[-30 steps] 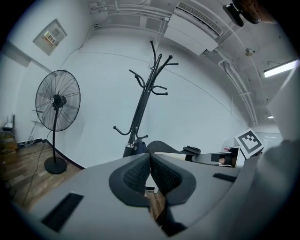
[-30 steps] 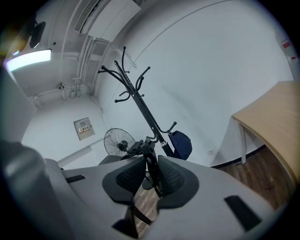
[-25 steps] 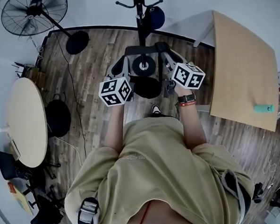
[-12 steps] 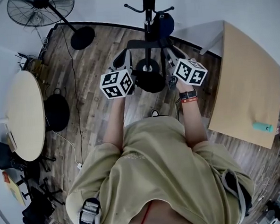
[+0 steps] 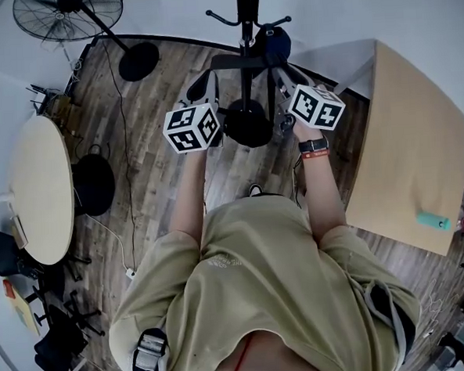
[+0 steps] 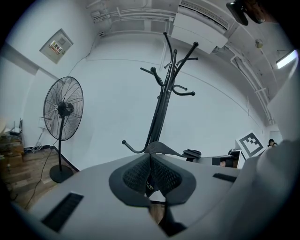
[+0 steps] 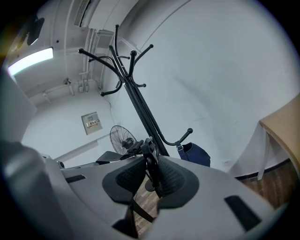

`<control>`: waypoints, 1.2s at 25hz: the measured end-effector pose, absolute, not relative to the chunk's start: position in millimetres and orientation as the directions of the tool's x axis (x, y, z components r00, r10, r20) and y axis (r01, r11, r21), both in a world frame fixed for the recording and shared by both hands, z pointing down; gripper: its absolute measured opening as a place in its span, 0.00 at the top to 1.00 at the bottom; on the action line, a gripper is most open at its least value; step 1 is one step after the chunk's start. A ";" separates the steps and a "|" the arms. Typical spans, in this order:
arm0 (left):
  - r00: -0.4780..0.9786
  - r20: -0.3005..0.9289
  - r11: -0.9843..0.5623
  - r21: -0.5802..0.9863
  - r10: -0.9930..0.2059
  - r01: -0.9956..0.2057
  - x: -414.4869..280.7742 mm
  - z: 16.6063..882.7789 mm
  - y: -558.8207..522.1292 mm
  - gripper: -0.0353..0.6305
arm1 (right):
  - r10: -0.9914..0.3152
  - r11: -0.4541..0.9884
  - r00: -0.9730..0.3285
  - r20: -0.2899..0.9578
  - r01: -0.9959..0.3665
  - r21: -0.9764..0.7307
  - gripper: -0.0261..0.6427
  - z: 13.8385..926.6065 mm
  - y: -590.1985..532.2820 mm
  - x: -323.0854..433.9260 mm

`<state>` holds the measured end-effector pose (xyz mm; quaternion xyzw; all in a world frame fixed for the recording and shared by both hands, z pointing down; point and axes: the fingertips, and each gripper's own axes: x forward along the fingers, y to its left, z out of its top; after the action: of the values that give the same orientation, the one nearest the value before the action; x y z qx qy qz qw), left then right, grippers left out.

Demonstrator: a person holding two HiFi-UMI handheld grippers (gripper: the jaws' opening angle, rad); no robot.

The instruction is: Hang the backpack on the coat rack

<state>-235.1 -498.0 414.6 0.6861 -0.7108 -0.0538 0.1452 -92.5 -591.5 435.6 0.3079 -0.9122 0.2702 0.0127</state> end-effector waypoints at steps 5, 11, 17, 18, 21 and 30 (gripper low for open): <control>-0.025 0.143 0.064 0.271 -0.989 -0.960 -241.7 416.0 -516.5 0.91 | -0.540 0.677 -0.818 0.198 -0.562 -0.476 0.82 436.6 -610.2 -99.2; -0.047 0.161 0.096 0.311 -0.986 -0.946 -253.8 425.3 -539.6 0.91 | -0.530 0.658 -0.821 0.214 -0.557 -0.507 0.82 442.1 -633.2 -108.6; -0.056 0.182 0.111 0.311 -0.982 -0.944 -259.7 440.7 -559.3 0.91 | -0.521 0.660 -0.821 0.234 -0.561 -0.500 0.82 456.4 -651.4 -113.5; -0.056 0.186 0.113 0.310 -0.981 -0.944 -260.8 443.3 -562.2 0.91 | -0.520 0.659 -0.821 0.238 -0.562 -0.500 0.82 459.2 -654.3 -114.6; -0.053 0.202 0.114 0.305 -0.978 -0.946 -261.8 452.4 -571.0 0.91 | -0.519 0.653 -0.817 0.251 -0.569 -0.500 0.82 468.9 -662.4 -115.5; -0.042 0.253 0.127 0.328 -0.966 -0.936 -263.2 477.8 -587.5 0.91 | -0.520 0.630 -0.800 0.299 -0.595 -0.498 0.82 491.7 -678.7 -116.6</control>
<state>-263.2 -587.5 477.8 0.6597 -0.7210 -0.0362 0.2087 -116.6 -678.7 491.7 0.3095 -0.9006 0.2984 0.0635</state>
